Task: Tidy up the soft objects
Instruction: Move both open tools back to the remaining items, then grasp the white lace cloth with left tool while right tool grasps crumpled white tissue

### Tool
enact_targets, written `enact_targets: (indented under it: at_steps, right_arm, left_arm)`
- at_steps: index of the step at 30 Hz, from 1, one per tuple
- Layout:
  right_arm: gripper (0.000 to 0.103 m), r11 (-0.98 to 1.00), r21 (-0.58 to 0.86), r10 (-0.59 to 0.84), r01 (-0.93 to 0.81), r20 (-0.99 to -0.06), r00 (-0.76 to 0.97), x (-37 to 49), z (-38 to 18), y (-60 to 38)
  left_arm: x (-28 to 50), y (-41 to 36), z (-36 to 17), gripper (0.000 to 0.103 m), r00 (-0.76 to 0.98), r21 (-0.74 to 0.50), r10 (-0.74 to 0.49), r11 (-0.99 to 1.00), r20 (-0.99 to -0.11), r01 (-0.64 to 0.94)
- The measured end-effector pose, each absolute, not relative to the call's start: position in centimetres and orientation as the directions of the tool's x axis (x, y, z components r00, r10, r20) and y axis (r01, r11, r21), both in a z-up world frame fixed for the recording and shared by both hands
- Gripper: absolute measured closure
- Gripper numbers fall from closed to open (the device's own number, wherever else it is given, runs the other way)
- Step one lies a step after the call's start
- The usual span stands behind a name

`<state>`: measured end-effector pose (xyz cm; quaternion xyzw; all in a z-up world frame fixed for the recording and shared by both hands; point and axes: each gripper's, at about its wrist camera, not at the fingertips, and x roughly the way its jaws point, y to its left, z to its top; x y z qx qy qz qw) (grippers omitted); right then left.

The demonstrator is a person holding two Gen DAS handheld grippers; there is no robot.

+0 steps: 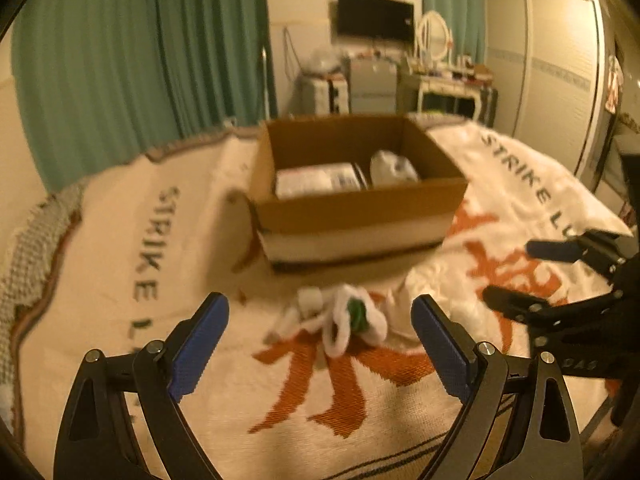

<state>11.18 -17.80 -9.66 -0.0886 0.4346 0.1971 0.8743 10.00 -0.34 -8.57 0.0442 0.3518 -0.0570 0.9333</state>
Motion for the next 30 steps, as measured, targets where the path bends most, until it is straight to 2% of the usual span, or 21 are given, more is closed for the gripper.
enact_targets:
  at_steps: [3,4,5,7,16,21,24,30]
  right_arm:
    - [0.040,0.892,0.072,0.304,-0.446,-0.826,0.475,11.9,-12.6,-17.5]
    - [0.050,0.885,0.097,0.321,-0.456,-0.836,0.445,12.2,-13.7,-17.5]
    - [0.055,0.879,0.114,0.334,-0.463,-0.841,0.427,12.3,-14.2,-17.3]
    - [0.075,0.858,0.185,0.396,-0.479,-0.832,0.388,12.6,-15.0,-17.5]
    - [0.077,0.872,0.132,0.391,-0.472,-0.767,0.508,12.5,-11.0,-21.1]
    - [0.077,0.908,0.103,0.331,-0.406,-0.771,0.544,13.6,-11.7,-23.6]
    - [0.077,0.919,0.096,0.308,-0.382,-0.779,0.546,14.6,-12.3,-24.7]
    - [0.077,0.917,0.112,0.317,-0.384,-0.788,0.528,15.8,-14.0,-25.0]
  left_arm:
    - [11.0,-0.9,-10.1,0.009,0.718,0.033,-0.090,0.987,-0.691,0.157]
    - [11.2,-1.1,-10.5,0.009,0.710,0.037,-0.091,0.986,-0.698,0.163]
    - [11.4,-1.3,-10.7,0.010,0.705,0.042,-0.091,0.985,-0.703,0.168]
    - [11.7,-1.8,-11.0,0.010,0.697,0.042,-0.099,0.982,-0.711,0.183]
    - [13.3,-5.8,-10.5,0.010,0.655,0.009,-0.173,0.964,-0.736,0.265]
    - [14.5,-8.6,-11.5,0.011,0.654,0.077,-0.137,0.955,-0.744,0.287]
    - [15.2,-9.4,-12.3,0.012,0.637,0.060,-0.160,0.949,-0.754,0.310]
    - [17.4,-10.1,-15.0,0.035,0.563,0.044,-0.153,0.946,-0.812,0.320]
